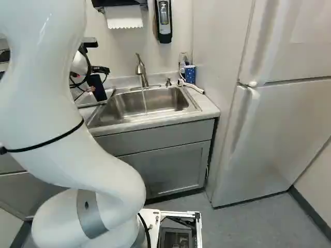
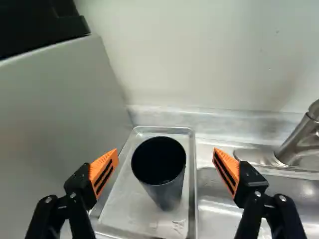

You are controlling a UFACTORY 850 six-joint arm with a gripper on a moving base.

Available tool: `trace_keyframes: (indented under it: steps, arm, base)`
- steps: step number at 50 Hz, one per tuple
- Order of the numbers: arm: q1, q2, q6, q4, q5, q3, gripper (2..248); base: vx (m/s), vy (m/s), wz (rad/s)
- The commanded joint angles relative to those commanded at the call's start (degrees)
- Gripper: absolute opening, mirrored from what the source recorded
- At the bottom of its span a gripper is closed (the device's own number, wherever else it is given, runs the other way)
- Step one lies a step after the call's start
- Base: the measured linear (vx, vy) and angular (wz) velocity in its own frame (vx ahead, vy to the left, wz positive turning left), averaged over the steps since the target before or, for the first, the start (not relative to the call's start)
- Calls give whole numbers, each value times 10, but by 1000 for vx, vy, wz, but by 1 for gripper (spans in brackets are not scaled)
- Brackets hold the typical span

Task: Rinse the cup and place it in the tray

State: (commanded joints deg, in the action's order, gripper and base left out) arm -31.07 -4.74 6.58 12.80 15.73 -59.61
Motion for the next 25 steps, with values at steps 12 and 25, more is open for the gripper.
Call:
trace_keyframes:
  steps: [12, 25]
  arm:
    - [13, 35, 0, -18, 0, 21, 247]
    - [31, 65, 0, -44, 0, 36, 247]
  base:
    - [0, 0, 0]
    - [0, 0, 0]
